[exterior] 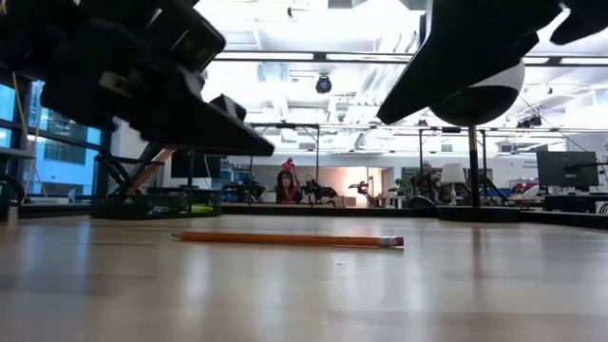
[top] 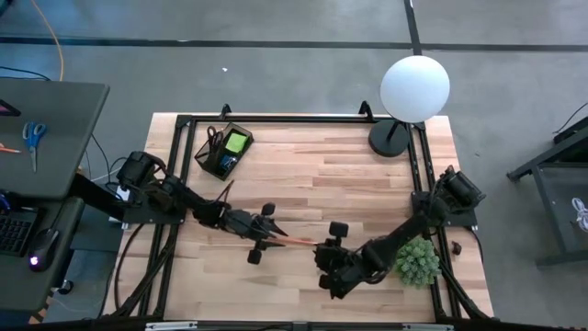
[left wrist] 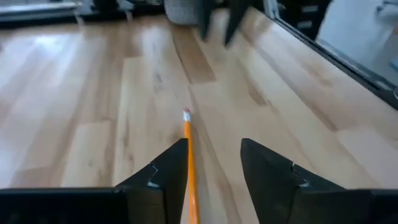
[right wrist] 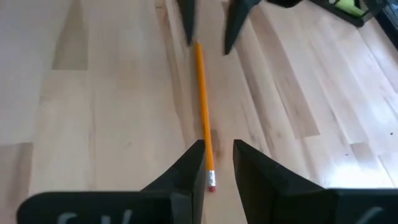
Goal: Pick and place office supplies into organizer
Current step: Put the orange pencil into the top left section of the desk organizer
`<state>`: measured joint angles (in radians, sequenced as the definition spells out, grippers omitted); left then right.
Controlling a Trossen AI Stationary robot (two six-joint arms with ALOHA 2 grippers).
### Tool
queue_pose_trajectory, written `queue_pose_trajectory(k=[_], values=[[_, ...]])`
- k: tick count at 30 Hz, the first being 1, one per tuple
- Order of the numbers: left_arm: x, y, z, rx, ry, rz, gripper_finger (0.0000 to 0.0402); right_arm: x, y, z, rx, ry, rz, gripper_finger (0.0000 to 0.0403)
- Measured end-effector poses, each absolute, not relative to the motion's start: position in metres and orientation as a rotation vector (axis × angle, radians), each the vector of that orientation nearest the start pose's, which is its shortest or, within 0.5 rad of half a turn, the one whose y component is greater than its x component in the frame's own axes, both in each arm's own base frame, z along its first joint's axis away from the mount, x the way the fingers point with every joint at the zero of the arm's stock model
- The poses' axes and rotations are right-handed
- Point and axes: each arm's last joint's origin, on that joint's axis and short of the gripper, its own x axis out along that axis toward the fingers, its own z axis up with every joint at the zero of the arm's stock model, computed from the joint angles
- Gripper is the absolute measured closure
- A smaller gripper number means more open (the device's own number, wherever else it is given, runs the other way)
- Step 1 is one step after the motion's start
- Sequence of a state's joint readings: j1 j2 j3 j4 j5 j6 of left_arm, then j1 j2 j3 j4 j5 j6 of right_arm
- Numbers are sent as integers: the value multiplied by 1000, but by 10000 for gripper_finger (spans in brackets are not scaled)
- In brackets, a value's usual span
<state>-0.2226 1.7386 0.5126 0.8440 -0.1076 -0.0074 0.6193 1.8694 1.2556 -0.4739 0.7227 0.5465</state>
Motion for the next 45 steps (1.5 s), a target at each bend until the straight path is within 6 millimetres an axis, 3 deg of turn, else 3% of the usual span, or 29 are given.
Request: queue_pose_trajectory(k=[17,30,34,38,45], values=[[280,-58,104,79,526,-13,207,323,189,185,-130,778,-362,329],[280,-59,104,17,530,-61,242,323,189,185,-129,778,-362,329],[282,-60,94,17,545,-61,253,323,189,185,-129,778,-362,329],[291,-62,81,57,568,-56,255,323,189,185,-126,778,-363,329],[303,-65,81,56,560,-70,252,322,188,184,-130,786,-367,329]])
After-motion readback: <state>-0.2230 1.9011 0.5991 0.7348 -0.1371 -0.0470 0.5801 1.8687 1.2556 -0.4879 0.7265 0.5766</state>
